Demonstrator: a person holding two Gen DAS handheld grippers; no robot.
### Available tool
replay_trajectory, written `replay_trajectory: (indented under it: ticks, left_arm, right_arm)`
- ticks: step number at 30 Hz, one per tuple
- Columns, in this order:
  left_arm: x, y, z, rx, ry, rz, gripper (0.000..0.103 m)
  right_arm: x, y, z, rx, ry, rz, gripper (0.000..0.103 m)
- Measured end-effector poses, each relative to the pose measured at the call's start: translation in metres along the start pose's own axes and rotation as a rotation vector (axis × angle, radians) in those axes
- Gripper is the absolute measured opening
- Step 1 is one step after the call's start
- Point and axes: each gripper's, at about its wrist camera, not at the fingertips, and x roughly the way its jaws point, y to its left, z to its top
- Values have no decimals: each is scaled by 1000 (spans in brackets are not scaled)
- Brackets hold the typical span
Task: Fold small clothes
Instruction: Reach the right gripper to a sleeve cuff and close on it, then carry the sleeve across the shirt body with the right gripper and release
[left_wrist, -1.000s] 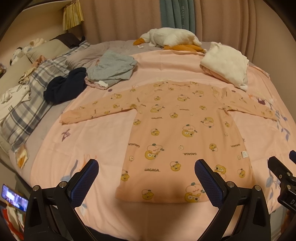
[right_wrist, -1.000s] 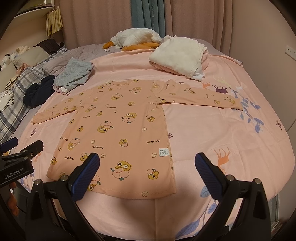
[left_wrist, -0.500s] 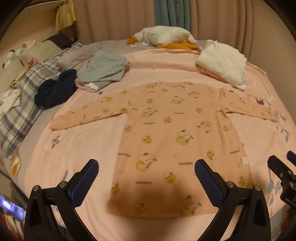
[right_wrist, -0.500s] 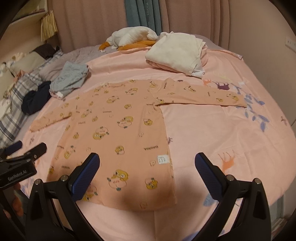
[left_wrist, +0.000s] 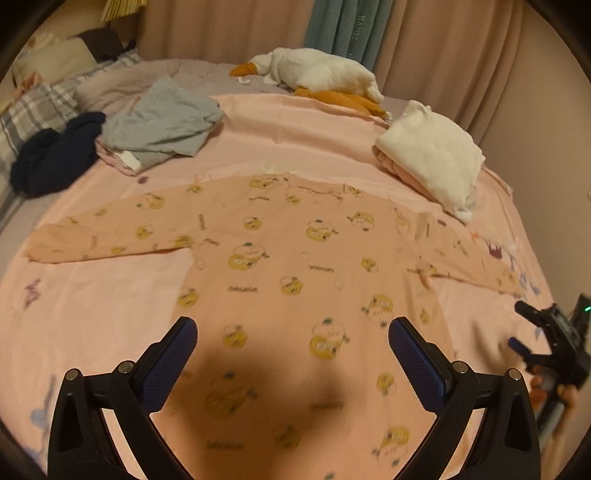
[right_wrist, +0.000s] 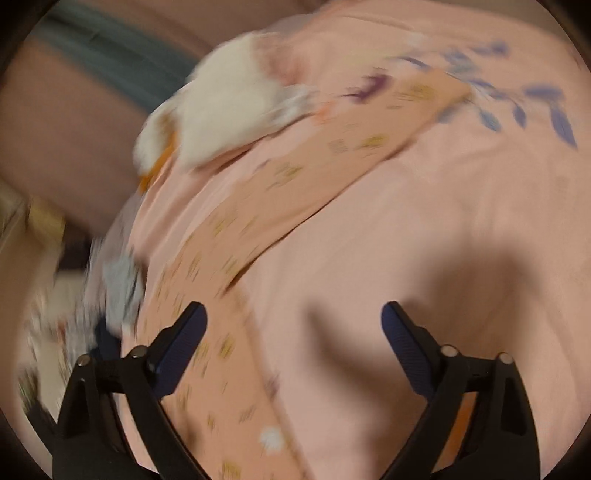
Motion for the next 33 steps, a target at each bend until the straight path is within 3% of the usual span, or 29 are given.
replay_trajectory:
  ticks: [4,11,14,17,18,20,25,29,33]
  left_arm:
    - [27,2,14,-32,41,-17,102]
    - [57,-5,30,-22,65,-15,102]
    - [67,-5,34,-24,73,-7,102]
    - [73,-4,35,-29,83,-7,102]
    - [75,-3,35,-31,87,-5,102]
    - [77,0,36,-31,93,6,102]
    - [74,13,40,-46,87,30,102]
    - [72,29,49,-86,90,20,102]
    - [69,49,58,-121,81,22,102]
  right_arm:
    - [11,-40,47,173,-96,-8,86]
    - [28,-79,110,333,-224,46,78]
    - [32,-88,127,368,-274,63,67]
    - [40,-96,140,390,-275,37,32]
    - [42,-96,143,388,-271,12,12]
    - [41,-94,146,367,-265,-19,8]
    - [21,-26,153,109,-305,-37,7]
    - [1,78,142,-163,-313,-19,7]
    - [1,179,109,-409,-307,-20,7]
